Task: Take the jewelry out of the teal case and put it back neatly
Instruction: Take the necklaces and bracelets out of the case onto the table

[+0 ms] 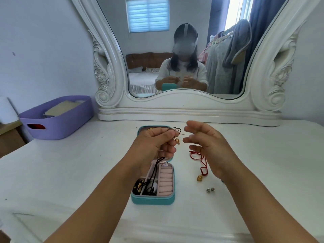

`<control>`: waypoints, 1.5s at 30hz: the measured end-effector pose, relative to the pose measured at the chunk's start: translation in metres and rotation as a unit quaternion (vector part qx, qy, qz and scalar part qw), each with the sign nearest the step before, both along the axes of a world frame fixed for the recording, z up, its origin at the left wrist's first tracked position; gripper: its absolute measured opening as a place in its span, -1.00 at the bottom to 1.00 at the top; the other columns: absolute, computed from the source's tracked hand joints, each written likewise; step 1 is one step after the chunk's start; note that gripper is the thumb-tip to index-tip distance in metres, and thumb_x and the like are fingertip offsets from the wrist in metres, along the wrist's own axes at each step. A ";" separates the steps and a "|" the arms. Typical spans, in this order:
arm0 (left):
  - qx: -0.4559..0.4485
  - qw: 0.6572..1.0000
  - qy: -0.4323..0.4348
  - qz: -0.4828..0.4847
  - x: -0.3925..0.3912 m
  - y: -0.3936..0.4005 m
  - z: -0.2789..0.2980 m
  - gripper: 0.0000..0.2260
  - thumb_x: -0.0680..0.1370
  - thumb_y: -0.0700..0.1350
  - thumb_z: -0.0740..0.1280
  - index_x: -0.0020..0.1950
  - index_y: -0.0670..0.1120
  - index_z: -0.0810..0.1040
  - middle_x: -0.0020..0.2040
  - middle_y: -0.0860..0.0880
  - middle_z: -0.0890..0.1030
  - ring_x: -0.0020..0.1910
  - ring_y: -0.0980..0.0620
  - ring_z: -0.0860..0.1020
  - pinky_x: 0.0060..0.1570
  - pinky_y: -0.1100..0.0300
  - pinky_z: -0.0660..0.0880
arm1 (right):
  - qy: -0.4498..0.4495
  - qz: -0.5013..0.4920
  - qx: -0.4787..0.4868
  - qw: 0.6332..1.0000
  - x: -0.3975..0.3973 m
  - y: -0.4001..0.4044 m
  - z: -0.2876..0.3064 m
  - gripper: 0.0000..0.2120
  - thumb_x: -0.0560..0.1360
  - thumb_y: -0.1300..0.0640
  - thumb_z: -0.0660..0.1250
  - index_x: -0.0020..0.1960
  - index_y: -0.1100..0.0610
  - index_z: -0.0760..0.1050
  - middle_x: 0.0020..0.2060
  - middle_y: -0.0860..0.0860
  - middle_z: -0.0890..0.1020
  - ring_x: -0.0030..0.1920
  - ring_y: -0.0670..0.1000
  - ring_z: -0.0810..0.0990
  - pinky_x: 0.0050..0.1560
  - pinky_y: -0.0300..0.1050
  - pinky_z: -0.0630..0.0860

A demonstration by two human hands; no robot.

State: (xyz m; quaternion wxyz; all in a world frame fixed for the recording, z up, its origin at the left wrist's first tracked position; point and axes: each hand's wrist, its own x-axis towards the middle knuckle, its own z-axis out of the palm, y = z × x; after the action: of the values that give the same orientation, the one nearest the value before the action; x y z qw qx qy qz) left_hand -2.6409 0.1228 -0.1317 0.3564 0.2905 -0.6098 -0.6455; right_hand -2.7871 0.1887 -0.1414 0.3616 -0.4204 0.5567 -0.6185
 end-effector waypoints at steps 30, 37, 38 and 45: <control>-0.100 0.980 -0.165 0.049 0.008 0.007 -0.028 -0.90 0.50 -0.13 0.34 -0.09 0.01 0.64 -0.20 0.03 0.69 -0.27 0.17 0.58 -0.23 0.34 0.50 | -0.226 -0.044 -0.128 0.965 -0.030 0.010 -0.001 -0.80 0.57 0.13 0.15 -0.18 0.11 0.49 -0.23 0.06 0.68 -0.20 0.02 0.66 -0.11 -0.15 0.54; -0.013 0.992 -0.052 -0.115 -0.035 0.035 -0.008 -0.71 0.58 0.10 0.09 0.27 0.13 0.42 0.00 -0.14 0.68 -0.07 -0.05 0.67 -0.03 0.15 0.59 | -0.160 -0.005 -0.153 0.975 -0.043 0.017 0.023 -0.74 0.56 0.13 0.12 -0.25 0.14 0.45 -0.10 0.08 0.65 -0.19 0.01 0.64 -0.10 -0.15 0.53; -0.002 0.990 -0.054 -0.133 -0.045 0.036 -0.008 -0.65 0.55 0.19 0.05 0.32 0.20 0.34 0.06 -0.15 0.66 -0.01 -0.07 0.66 0.05 0.09 0.57 | -0.152 0.005 -0.151 0.977 -0.046 0.020 0.026 -0.74 0.55 0.14 0.11 -0.26 0.14 0.45 -0.13 0.08 0.65 -0.21 0.00 0.64 -0.12 -0.16 0.53; 0.178 0.960 0.080 -0.201 -0.112 0.026 -0.010 -0.35 0.50 0.35 -0.12 0.37 -0.02 0.37 -0.06 -0.08 0.62 -0.04 -0.09 0.60 0.07 0.00 0.47 | -0.027 -0.019 -0.085 0.996 -0.065 0.044 0.018 -0.74 0.49 0.21 0.18 -0.29 0.21 0.57 -0.42 0.02 0.53 -0.37 -0.02 0.45 -0.27 -0.14 0.39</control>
State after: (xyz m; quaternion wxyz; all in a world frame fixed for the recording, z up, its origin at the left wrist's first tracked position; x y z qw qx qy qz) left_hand -2.7528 0.1491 -0.1418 0.2099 0.1681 -0.5004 -0.8230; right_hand -2.8521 0.2330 -0.1234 0.3273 -0.4223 0.5001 -0.6815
